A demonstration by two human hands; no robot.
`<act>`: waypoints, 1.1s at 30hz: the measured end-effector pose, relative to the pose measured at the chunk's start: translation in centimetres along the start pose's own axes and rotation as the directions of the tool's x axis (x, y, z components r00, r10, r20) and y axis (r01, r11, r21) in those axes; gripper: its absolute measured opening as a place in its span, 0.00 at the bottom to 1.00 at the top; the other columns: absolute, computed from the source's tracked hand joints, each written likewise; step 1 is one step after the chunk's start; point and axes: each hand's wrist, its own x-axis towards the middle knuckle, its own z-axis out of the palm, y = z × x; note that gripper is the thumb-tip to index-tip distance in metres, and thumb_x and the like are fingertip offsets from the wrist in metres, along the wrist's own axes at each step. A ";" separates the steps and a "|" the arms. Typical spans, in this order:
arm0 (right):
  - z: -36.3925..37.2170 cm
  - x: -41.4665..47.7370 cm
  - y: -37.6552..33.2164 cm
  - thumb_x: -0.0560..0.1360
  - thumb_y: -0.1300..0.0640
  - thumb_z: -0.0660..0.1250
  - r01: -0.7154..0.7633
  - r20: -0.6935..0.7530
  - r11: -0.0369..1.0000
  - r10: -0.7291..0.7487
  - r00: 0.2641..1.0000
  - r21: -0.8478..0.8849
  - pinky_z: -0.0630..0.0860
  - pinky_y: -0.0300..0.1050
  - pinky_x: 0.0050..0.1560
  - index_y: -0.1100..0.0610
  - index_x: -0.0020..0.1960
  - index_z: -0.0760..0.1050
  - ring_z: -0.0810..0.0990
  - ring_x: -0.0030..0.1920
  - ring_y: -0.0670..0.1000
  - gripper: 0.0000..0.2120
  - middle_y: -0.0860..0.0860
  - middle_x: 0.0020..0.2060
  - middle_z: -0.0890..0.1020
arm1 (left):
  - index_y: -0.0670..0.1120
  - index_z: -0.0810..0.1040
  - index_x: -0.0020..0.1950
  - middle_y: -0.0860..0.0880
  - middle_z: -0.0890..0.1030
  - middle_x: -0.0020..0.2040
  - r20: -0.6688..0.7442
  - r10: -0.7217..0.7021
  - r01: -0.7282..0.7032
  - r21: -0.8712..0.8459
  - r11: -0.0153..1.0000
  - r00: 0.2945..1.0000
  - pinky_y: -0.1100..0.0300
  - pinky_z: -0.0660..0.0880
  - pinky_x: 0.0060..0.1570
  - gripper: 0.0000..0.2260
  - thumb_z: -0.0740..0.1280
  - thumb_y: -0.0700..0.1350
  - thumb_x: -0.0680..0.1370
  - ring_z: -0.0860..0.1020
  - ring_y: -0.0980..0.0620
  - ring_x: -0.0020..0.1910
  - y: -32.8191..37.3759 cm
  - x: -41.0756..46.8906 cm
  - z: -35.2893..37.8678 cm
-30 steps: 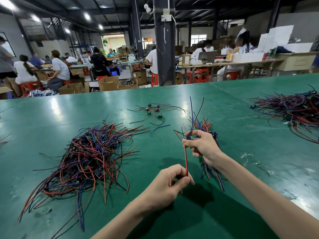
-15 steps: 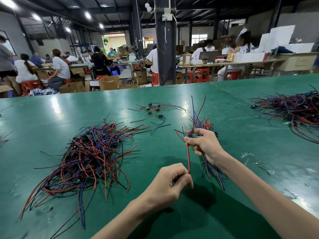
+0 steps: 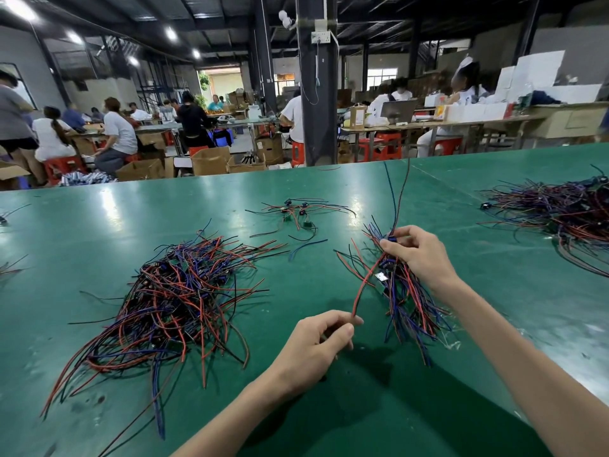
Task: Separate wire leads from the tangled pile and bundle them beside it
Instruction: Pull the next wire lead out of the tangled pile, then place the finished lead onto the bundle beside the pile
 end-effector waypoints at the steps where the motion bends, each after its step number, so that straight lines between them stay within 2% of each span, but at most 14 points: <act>1: -0.2 0.2 0.3 0.71 0.53 0.74 0.028 -0.011 0.996 -0.029 1.000 -0.087 0.71 0.41 0.43 0.54 0.48 0.79 0.76 0.39 0.50 0.09 0.51 0.39 0.80 | 0.49 0.80 0.56 0.55 0.78 0.35 -0.010 -0.004 0.004 0.007 1.000 1.000 0.65 0.67 0.34 0.09 0.62 0.41 0.80 0.69 0.58 0.31 -0.1 0.0 0.0; 5: -0.7 0.8 1.5 0.74 0.53 0.71 0.068 0.011 0.950 -0.068 0.998 -0.303 0.66 0.40 0.50 0.59 0.56 0.80 0.74 0.47 0.52 0.14 0.56 0.47 0.78 | 0.50 0.80 0.56 0.56 0.79 0.35 -0.002 -0.030 0.030 0.016 0.999 1.000 0.66 0.68 0.32 0.09 0.63 0.42 0.80 0.69 0.58 0.30 -0.4 0.1 -0.1; 8: -0.9 1.2 2.5 0.75 0.52 0.70 0.031 0.031 0.932 -0.021 0.999 -0.362 0.66 0.41 0.50 0.60 0.57 0.81 0.75 0.49 0.54 0.15 0.55 0.42 0.79 | 0.51 0.82 0.52 0.56 0.79 0.34 0.027 -0.021 0.020 0.032 0.999 0.999 0.64 0.68 0.32 0.09 0.63 0.43 0.80 0.68 0.55 0.31 -0.4 0.1 -0.2; 10: -0.8 1.5 3.1 0.75 0.50 0.69 0.005 0.028 0.907 0.008 1.000 -0.421 0.68 0.47 0.52 0.59 0.57 0.81 0.72 0.48 0.54 0.16 0.57 0.42 0.77 | 0.50 0.82 0.51 0.56 0.79 0.34 0.045 -0.027 0.026 0.032 0.999 0.999 0.62 0.69 0.31 0.09 0.63 0.43 0.80 0.68 0.54 0.31 -0.4 0.1 -0.2; 13: -0.3 1.4 3.7 0.76 0.48 0.67 -0.027 -0.018 0.827 0.021 1.000 -0.562 0.67 0.52 0.60 0.53 0.59 0.80 0.69 0.58 0.59 0.15 0.59 0.52 0.74 | 0.48 0.83 0.50 0.56 0.79 0.33 0.055 -0.035 0.034 0.029 0.999 0.998 0.62 0.71 0.30 0.09 0.62 0.43 0.80 0.68 0.54 0.31 -0.4 0.1 -0.3; 17: 0.5 0.8 3.6 0.77 0.47 0.65 0.060 -0.070 0.744 -0.143 0.987 -0.665 0.65 0.54 0.59 0.56 0.62 0.77 0.68 0.57 0.58 0.18 0.56 0.52 0.73 | 0.48 0.83 0.49 0.56 0.79 0.33 0.045 -0.033 0.033 0.017 0.999 0.998 0.62 0.72 0.29 0.09 0.62 0.42 0.80 0.69 0.53 0.31 -0.5 0.2 -0.4; 20: 1.2 0.4 3.4 0.77 0.49 0.65 0.113 -0.002 0.679 -0.166 0.986 -0.725 0.65 0.55 0.59 0.57 0.63 0.75 0.68 0.59 0.58 0.18 0.55 0.55 0.74 | 0.48 0.83 0.49 0.56 0.79 0.32 0.030 -0.032 0.031 0.032 0.999 0.999 0.63 0.72 0.29 0.09 0.62 0.42 0.80 0.69 0.55 0.30 -0.6 0.4 -0.6; 23: 1.6 0.0 3.4 0.78 0.52 0.63 0.151 0.070 0.611 -0.155 0.985 -0.777 0.65 0.55 0.60 0.57 0.63 0.75 0.66 0.61 0.56 0.16 0.54 0.58 0.74 | 0.47 0.83 0.49 0.58 0.78 0.31 -0.003 0.004 -0.004 0.120 0.993 1.000 0.67 0.71 0.31 0.08 0.63 0.43 0.80 0.70 0.59 0.29 -0.9 0.5 -0.8; 27: 1.6 0.1 3.5 0.78 0.54 0.63 0.171 0.080 0.657 -0.166 0.983 -0.734 0.63 0.55 0.65 0.59 0.63 0.74 0.68 0.65 0.56 0.16 0.54 0.64 0.73 | 0.46 0.82 0.52 0.60 0.78 0.34 -0.032 0.074 -0.061 0.296 0.953 0.997 0.69 0.71 0.39 0.08 0.63 0.43 0.80 0.74 0.62 0.33 -1.3 0.7 -1.4; 30: 1.5 0.2 3.7 0.79 0.51 0.61 0.188 0.127 0.662 -0.139 0.982 -0.726 0.62 0.51 0.67 0.59 0.65 0.71 0.70 0.65 0.55 0.18 0.55 0.63 0.76 | 0.47 0.81 0.54 0.59 0.78 0.38 -0.034 0.108 -0.085 0.399 0.913 0.994 0.66 0.72 0.44 0.09 0.62 0.44 0.80 0.73 0.63 0.37 -1.4 0.8 -1.9; 33: 1.5 0.3 4.0 0.79 0.49 0.61 0.190 0.157 0.668 -0.109 0.982 -0.720 0.59 0.49 0.68 0.58 0.65 0.69 0.70 0.66 0.56 0.19 0.56 0.63 0.76 | 0.47 0.80 0.56 0.55 0.80 0.45 -0.045 0.173 -0.125 0.521 0.845 0.984 0.61 0.71 0.52 0.10 0.61 0.45 0.80 0.73 0.58 0.47 -1.6 0.8 -2.2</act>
